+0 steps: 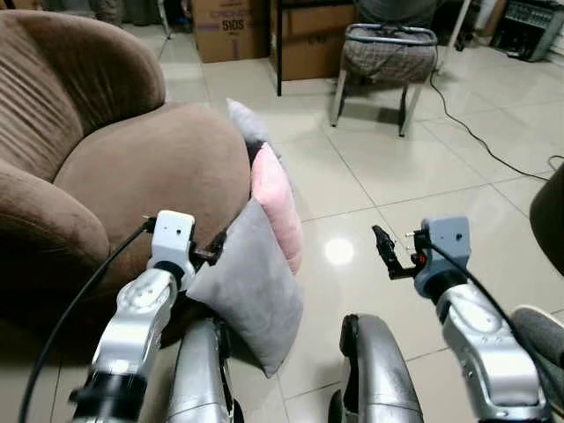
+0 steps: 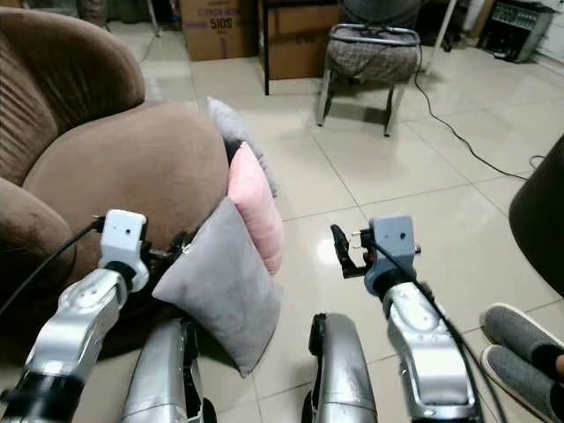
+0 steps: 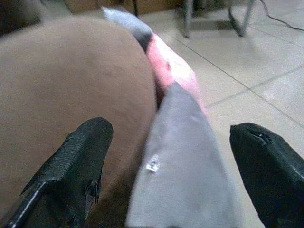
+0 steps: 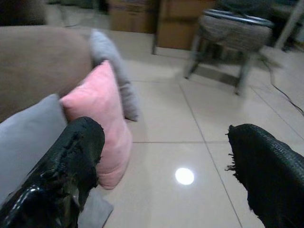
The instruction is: Move the pillow to the sofa from floor
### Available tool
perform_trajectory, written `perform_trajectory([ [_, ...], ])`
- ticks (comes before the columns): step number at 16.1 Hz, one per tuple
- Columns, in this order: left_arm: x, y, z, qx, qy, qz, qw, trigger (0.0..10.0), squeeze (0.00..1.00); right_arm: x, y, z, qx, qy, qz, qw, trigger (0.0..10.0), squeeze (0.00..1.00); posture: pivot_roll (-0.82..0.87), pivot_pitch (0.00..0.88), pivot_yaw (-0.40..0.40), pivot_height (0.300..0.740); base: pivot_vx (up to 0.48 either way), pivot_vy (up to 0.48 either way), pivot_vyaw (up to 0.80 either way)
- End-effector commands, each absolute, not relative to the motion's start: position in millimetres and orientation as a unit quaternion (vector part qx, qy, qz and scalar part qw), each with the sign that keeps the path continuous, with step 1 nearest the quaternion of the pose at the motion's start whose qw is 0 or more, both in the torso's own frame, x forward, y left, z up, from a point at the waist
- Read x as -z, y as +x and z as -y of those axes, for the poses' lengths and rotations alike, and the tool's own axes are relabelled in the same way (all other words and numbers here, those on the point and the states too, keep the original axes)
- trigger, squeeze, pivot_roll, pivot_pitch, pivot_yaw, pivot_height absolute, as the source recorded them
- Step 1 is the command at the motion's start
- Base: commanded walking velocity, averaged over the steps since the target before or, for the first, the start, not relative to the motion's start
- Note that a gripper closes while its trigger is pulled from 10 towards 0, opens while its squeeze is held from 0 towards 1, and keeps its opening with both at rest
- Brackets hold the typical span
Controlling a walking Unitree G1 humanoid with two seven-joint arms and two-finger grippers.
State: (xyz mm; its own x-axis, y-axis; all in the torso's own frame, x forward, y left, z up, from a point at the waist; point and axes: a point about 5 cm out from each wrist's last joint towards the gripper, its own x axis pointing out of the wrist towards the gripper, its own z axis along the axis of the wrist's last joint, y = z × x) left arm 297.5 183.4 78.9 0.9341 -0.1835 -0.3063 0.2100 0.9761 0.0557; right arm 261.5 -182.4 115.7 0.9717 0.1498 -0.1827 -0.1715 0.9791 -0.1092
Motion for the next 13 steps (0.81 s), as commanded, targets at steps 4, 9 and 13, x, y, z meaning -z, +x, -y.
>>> perform_trajectory([
  [4, -60, 321, -185, 0.096, 0.022, -0.197, 0.975, 10.0, 1.0, -126, 268, 188, -0.146, -0.073, -0.099, 0.982, 10.0, 0.0, -0.04, 0.012, 0.027, 0.491, 0.0, 0.0, 0.0],
  [9, -28, 317, -198, 0.073, 0.033, -0.277, 0.958, 10.0, 0.0, -138, 250, 179, -0.284, -0.077, -0.131, 0.947, 10.0, 0.0, -0.07, 0.094, 0.001, 0.491, 0.0, 0.0, 0.0],
  [13, -27, 321, -194, 0.078, 0.023, -0.265, 0.961, 10.0, 0.0, -146, 235, 178, -0.337, -0.093, -0.153, 0.924, 10.0, 0.0, -0.1, 0.136, -0.009, 0.491, 0.0, 0.0, 0.0],
])
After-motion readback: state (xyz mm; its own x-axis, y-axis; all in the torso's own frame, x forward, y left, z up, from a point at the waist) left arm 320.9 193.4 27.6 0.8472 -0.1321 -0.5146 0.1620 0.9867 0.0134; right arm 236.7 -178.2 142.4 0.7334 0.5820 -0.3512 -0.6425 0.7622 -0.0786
